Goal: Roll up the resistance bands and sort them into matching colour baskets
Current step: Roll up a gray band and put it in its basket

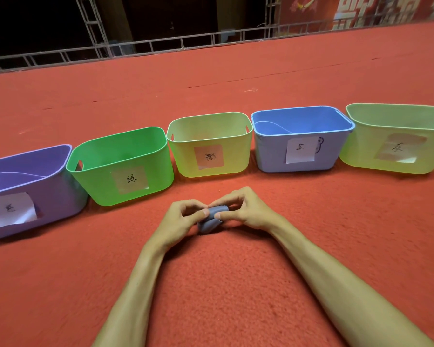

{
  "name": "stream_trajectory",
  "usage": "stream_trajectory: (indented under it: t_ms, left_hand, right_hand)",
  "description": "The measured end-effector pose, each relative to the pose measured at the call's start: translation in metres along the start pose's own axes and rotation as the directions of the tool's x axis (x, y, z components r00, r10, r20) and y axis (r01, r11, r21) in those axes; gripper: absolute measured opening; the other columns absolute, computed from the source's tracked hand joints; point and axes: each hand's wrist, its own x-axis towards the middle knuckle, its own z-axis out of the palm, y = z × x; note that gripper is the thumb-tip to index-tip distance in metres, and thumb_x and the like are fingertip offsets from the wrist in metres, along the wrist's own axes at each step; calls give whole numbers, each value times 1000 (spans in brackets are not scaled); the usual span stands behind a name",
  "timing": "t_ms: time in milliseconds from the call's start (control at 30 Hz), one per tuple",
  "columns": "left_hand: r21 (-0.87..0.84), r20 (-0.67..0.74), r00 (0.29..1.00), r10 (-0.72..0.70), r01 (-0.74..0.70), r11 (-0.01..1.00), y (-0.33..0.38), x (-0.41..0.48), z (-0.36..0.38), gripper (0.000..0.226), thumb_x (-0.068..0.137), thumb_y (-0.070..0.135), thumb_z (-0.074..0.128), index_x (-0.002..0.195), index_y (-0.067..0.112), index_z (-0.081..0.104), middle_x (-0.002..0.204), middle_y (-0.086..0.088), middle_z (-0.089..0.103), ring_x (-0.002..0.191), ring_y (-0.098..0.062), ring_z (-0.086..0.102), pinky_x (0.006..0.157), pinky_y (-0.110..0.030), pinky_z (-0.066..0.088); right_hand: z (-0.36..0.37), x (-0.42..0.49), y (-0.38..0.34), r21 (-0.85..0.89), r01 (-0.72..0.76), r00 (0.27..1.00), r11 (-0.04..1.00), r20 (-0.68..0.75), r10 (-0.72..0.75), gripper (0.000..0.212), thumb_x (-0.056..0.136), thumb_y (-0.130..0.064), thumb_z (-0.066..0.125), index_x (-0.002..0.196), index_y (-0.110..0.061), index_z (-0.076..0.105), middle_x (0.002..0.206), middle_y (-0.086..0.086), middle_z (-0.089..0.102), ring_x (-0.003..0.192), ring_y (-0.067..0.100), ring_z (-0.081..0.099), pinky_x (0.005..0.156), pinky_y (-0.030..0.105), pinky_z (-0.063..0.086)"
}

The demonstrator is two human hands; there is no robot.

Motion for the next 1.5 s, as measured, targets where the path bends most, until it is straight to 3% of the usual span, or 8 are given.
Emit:
stream_trajectory:
  t_ms: [167,367,533,800,967,1100,1267,1500]
  left_hand:
    - [-22,-15,1000,-10,10,1000,-1,-3,-1,5,94,16,75,96,13,77,84,-1,75,76,-8,63,62,-16,46]
    - [39,-35,999,36,-34,999,-3,-5,2,17,81,23,82,96,15,80,75,6,73,64,-4,50,61,-19,40]
    - [14,-14,1000,10,-10,1000,-2,-4,3,17,77,8,88,90,14,79,77,-1,73,66,-8,54,60,-19,44]
    - [111,119,992,-37,23,994,5,-2,-1,28,72,29,87,91,13,73,82,-2,70,73,-12,53,67,-27,42]
    - [89,168,982,-89,75,993,15,-4,6,8,79,12,82,80,12,74,73,-4,69,68,-14,59,61,-26,46]
    - [197,58,988,-145,131,972,19,-6,10,44,61,29,91,96,15,68,86,-8,71,66,-10,58,55,-29,49]
    - [533,124,987,-103,21,846,58,10,18,20,70,28,83,89,25,76,78,5,75,67,0,62,66,-24,51]
    - [406,160,984,82,-142,903,115,54,67,18,81,25,85,99,24,81,96,14,79,91,-1,70,86,-34,52]
  right_hand:
    - [0,-1,-2,25,-37,999,999,13,37,30,84,2,76,112,-10,80,104,5,80,97,17,73,88,44,61]
    - [-2,4,-5,30,-131,991,991,-32,132,18,93,-4,62,96,-3,80,91,8,79,83,7,67,79,24,52]
    - [2,3,-2,-130,-126,992,983,8,128,7,88,-16,75,93,-16,79,90,2,79,83,10,70,87,45,58]
    - [0,-2,-29,-381,-204,967,902,68,247,12,85,-28,79,95,-21,79,81,-1,77,67,8,65,64,33,56]
    - [11,-10,-30,-496,-187,957,848,103,271,27,74,-30,87,98,-24,76,83,-8,65,77,11,59,69,29,48]
    - [11,-21,-26,-498,-141,979,856,56,194,38,69,-45,84,105,-35,77,97,-6,69,97,11,57,83,33,50]
    - [-10,-31,-46,-408,-130,984,904,62,170,31,73,-25,80,104,-26,79,78,-10,72,69,5,60,63,26,48]
    - [-105,-50,-61,-26,-221,951,975,-226,210,48,58,-3,98,95,-12,69,77,10,72,67,12,65,67,31,56]
